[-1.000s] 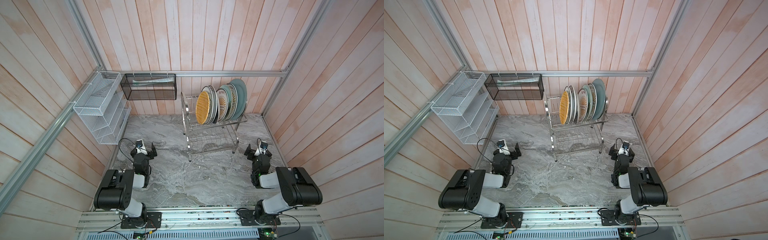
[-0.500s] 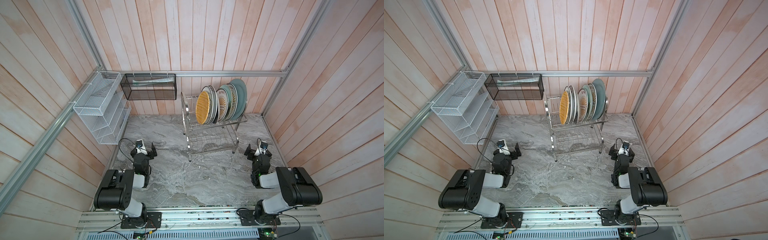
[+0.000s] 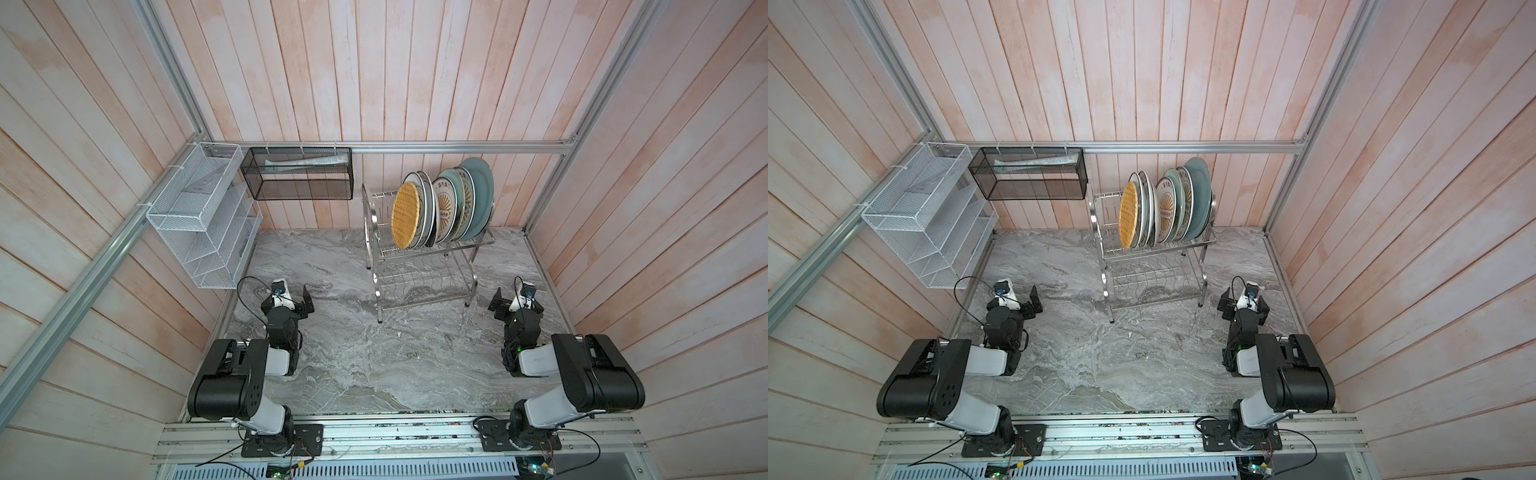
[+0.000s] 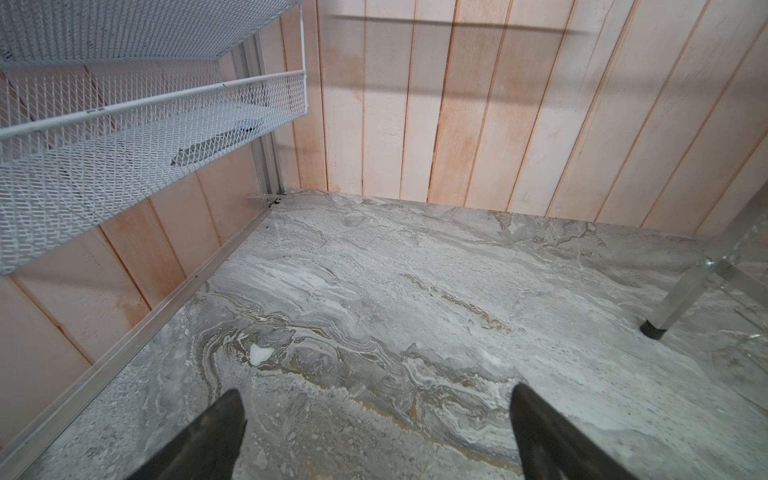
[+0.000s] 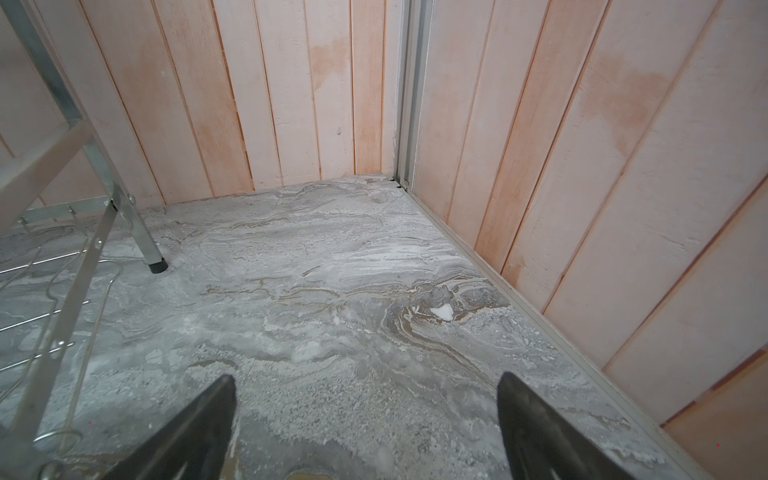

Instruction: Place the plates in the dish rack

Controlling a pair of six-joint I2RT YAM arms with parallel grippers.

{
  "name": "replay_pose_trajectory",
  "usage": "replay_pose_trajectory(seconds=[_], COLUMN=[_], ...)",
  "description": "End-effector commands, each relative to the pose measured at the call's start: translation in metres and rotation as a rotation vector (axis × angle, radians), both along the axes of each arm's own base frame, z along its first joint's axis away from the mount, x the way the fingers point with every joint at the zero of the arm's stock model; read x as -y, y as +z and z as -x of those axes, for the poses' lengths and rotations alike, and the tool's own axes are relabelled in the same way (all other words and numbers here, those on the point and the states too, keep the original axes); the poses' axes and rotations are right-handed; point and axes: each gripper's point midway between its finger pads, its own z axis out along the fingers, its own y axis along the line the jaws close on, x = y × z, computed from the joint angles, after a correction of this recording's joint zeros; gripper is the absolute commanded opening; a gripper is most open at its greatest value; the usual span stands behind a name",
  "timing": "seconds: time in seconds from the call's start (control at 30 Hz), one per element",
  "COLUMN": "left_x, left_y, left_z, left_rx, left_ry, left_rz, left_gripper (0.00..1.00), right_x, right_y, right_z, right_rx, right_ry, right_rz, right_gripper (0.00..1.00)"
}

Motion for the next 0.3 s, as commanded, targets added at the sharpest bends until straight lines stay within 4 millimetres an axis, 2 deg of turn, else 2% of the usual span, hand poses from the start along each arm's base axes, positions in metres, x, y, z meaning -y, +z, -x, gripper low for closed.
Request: replay_pose_trajectory(seconds=[0.0,0.27], left_x=[-0.0008,0.0004], left_y=[0.0029,0.0032], left_z=[-0.0017,-0.0022], left_rx=[0.007,0.007], left_ry=[0.004,-0.003], left_rz=[0.000,-0.001], left_gripper=[1.00,1.00], right_x=[-0.0012,-0.0008], right_y=[0.0051,0.0048], right_z=[-0.0034,-0.0032], right_rx=[0.011,0.010], right_ry=[0.009,0.008], right_rz=[-0.009,-0.009], right_gripper=[0.98,0.98])
